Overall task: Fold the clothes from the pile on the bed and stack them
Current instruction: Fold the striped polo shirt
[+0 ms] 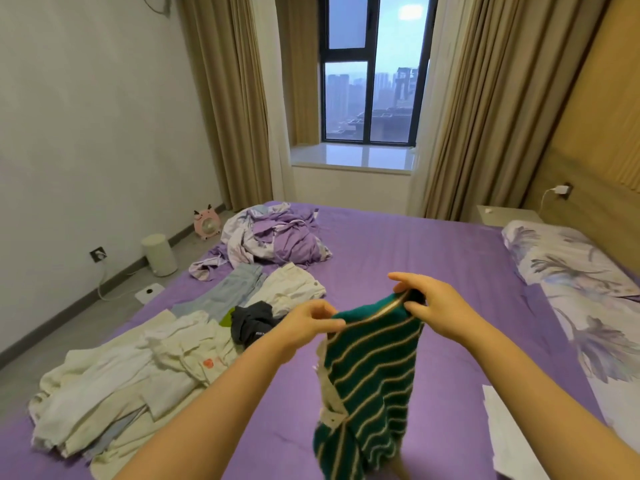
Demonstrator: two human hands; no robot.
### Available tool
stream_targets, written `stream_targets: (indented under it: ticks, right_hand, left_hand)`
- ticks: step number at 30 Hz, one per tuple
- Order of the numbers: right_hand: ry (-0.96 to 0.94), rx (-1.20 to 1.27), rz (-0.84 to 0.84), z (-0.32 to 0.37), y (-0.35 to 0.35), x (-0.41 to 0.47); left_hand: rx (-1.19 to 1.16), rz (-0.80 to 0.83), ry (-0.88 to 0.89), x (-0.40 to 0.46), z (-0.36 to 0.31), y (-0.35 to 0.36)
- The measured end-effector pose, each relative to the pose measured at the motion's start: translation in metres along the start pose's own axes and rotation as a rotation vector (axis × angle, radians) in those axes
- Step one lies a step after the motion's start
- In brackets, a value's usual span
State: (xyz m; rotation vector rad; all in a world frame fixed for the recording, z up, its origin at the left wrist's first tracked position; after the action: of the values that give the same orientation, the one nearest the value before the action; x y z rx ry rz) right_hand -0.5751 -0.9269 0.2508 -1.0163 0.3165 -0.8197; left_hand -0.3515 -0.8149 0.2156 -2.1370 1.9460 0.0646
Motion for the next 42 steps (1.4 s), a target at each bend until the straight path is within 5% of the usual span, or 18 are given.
stream_targets:
  ticks: [6, 9, 18, 25, 33, 42]
  right_hand:
    - [0.087, -0.028, 0.203, 0.003, 0.013, -0.009]
    - [0.107, 0.163, 0.296, 0.012, 0.012, -0.011]
    - [0.058, 0.382, 0.347, 0.01, -0.005, -0.023]
    - [-0.006, 0.46, 0.342, 0.01, -0.006, -0.027]
    - [0.051, 0.397, 0.616, 0.015, 0.02, -0.033]
    - [0.191, 0.641, 0.467, 0.007, 0.018, -0.028]
  left_hand:
    - [-0.179, 0.117, 0.031, -0.001, -0.017, 0.024]
    - [-0.148, 0.148, 0.061, 0.002, -0.032, 0.041]
    - [0.441, 0.074, 0.225, 0.003, -0.042, 0.03]
    - [0.356, 0.388, -0.059, -0.017, -0.003, 0.011]
    - [0.214, 0.334, 0.007, -0.018, -0.002, 0.018]
    - [0.261, 0.41, -0.095, -0.015, -0.009, -0.005]
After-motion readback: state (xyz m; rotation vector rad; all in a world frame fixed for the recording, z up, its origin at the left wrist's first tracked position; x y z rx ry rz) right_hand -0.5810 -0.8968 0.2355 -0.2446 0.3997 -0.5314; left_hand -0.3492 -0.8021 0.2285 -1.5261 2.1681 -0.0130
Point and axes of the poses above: each hand's wrist, its own x-axis towards the middle knuckle, its own y-axis out of the palm, z = x × y, the point moved 1 cm from there along x, towards the middle knuckle, and after that the axes turned 6 degrees about -x, right-handed, at the moved point
